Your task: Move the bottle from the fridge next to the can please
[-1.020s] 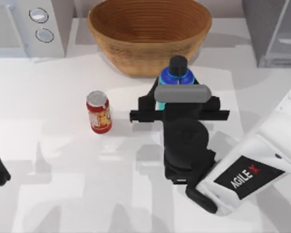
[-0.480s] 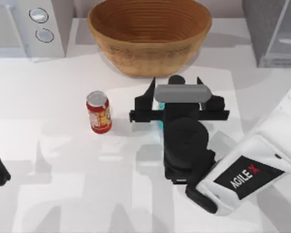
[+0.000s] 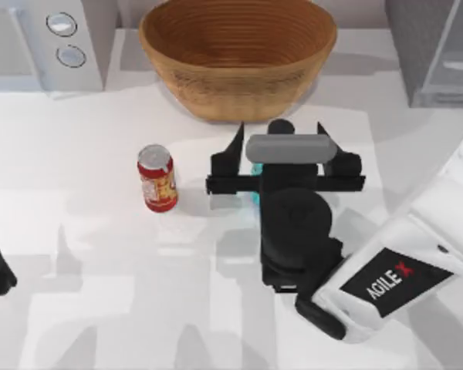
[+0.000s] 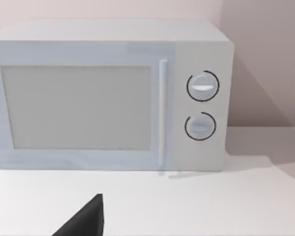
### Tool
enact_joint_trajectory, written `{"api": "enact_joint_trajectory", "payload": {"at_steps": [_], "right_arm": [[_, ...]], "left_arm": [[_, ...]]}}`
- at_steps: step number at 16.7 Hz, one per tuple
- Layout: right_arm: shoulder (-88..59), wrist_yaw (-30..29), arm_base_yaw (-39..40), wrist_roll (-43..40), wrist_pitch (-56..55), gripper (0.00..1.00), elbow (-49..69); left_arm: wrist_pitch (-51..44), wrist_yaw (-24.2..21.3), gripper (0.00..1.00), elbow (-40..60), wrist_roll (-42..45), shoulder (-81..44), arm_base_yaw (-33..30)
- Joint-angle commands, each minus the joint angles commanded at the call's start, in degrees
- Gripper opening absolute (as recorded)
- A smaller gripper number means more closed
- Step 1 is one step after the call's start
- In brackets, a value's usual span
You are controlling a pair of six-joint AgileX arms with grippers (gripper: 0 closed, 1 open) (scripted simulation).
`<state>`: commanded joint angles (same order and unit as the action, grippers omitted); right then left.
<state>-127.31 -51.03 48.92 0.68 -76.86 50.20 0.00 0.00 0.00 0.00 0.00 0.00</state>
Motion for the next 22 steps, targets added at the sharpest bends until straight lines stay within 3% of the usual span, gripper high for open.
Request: {"api": "enact_joint_trajectory", "payload": {"at_steps": [6,12,17,22], "right_arm": [[1.88,-3.60,3.68,0.07,-2.58,1.00,-4.64],[3.35,-2.17,2.82,0.01,-1.73,1.00,-4.92],[18.27,6.85,-3.13,-0.28,6.65,1.00,-10.21],[45.50,19.64,-14.26,-0.23,24.10,1.00,-20.79]], "left_arm": [[0.00,0.00,1.00,0.00,0.00,0.00,0.00],[0.00,0.00,1.00,0.00,0.00,0.00,0.00],[0.00,0.00,1.00,0.00,0.00,0.00,0.00],[0.00,0.00,1.00,0.00,0.00,0.00,0.00]]}}
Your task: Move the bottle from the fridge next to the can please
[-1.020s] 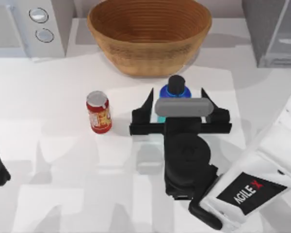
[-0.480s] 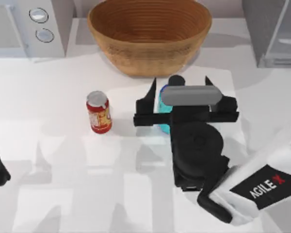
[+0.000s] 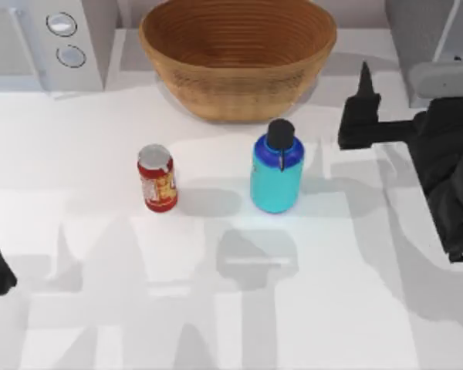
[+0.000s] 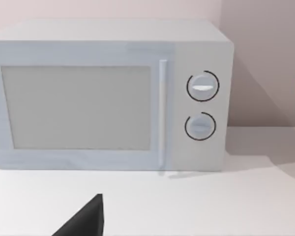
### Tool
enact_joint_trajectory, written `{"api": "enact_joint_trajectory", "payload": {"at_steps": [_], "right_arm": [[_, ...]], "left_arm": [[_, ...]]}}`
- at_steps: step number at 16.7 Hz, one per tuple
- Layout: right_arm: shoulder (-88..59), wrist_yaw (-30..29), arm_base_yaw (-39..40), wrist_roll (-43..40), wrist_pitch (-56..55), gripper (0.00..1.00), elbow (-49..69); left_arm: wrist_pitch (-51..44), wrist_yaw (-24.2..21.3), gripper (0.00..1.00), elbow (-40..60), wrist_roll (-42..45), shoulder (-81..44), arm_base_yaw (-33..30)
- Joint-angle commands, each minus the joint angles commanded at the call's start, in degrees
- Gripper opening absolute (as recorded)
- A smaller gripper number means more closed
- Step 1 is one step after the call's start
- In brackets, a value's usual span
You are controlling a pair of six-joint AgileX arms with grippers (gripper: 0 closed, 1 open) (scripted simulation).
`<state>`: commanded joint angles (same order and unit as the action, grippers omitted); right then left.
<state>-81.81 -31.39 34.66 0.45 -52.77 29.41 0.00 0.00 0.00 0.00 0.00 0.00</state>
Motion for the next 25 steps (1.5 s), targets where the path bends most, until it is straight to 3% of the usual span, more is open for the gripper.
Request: {"api": "enact_joint_trajectory", "payload": {"at_steps": [7,13,17,25], "right_arm": [[43.90,17.61,-17.78,0.17,29.91,1.00,-16.46],[72.55,28.06,-30.26,-0.01,47.54,1.00,-26.51],[81.02,31.13,-34.29,-0.40,52.34,1.00,-29.18],[82.23,31.26,-34.53,-0.45,53.38,1.00,-28.69]], "left_arm": [[0.00,0.00,1.00,0.00,0.00,0.00,0.00],[0.00,0.00,1.00,0.00,0.00,0.00,0.00],[0.00,0.00,1.00,0.00,0.00,0.00,0.00],[0.00,0.00,1.00,0.00,0.00,0.00,0.00]]}}
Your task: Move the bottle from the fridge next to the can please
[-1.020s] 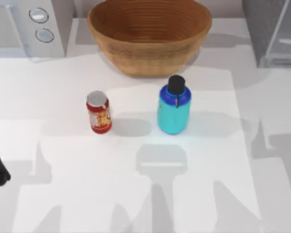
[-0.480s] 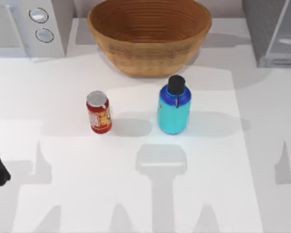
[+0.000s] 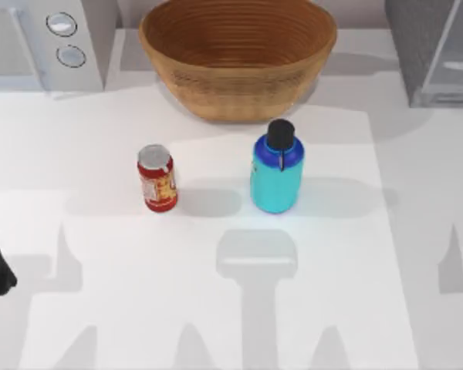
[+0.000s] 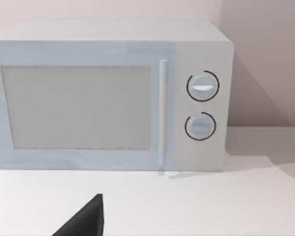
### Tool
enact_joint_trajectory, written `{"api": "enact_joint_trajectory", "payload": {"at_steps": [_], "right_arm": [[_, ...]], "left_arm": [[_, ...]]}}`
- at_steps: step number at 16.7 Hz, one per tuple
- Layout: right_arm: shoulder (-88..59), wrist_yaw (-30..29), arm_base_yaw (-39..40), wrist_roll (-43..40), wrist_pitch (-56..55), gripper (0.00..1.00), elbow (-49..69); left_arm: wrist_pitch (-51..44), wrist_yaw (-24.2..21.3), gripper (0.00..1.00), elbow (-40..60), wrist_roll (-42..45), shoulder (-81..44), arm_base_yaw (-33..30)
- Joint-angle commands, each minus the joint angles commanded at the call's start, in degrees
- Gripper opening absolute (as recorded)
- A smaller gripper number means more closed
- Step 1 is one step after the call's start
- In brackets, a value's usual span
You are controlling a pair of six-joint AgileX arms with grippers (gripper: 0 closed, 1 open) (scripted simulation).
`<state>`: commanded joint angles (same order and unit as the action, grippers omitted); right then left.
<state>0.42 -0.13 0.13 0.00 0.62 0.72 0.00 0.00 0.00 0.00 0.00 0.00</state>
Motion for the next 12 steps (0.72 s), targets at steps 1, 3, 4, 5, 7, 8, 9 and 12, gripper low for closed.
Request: {"api": "enact_joint_trajectory", "payload": {"at_steps": [1,3,4,5,7,8,9,12], "right_arm": [[1.03,-0.05,-0.06,-0.02,1.25,1.00,0.86],[4.20,-0.13,-0.16,-0.06,5.55,1.00,3.51],[6.22,-0.13,-0.19,-0.07,8.62,1.00,5.18],[8.46,-0.12,-0.20,-0.08,12.34,1.00,7.04],[13.41,-0.04,-0.17,-0.10,21.32,1.00,11.09],[16.03,0.01,-0.14,-0.10,26.38,1.00,13.24],[18.73,0.07,-0.11,-0.11,31.70,1.00,15.43],[26.90,0.16,-0.11,-0.17,48.22,1.00,22.09]], "left_arm": [[0.00,0.00,1.00,0.00,0.00,0.00,0.00],[0.00,0.00,1.00,0.00,0.00,0.00,0.00],[0.00,0.00,1.00,0.00,0.00,0.00,0.00],[0.00,0.00,1.00,0.00,0.00,0.00,0.00],[0.00,0.00,1.00,0.00,0.00,0.00,0.00],[0.00,0.00,1.00,0.00,0.00,0.00,0.00],[0.00,0.00,1.00,0.00,0.00,0.00,0.00],[0.00,0.00,1.00,0.00,0.00,0.00,0.00]]}}
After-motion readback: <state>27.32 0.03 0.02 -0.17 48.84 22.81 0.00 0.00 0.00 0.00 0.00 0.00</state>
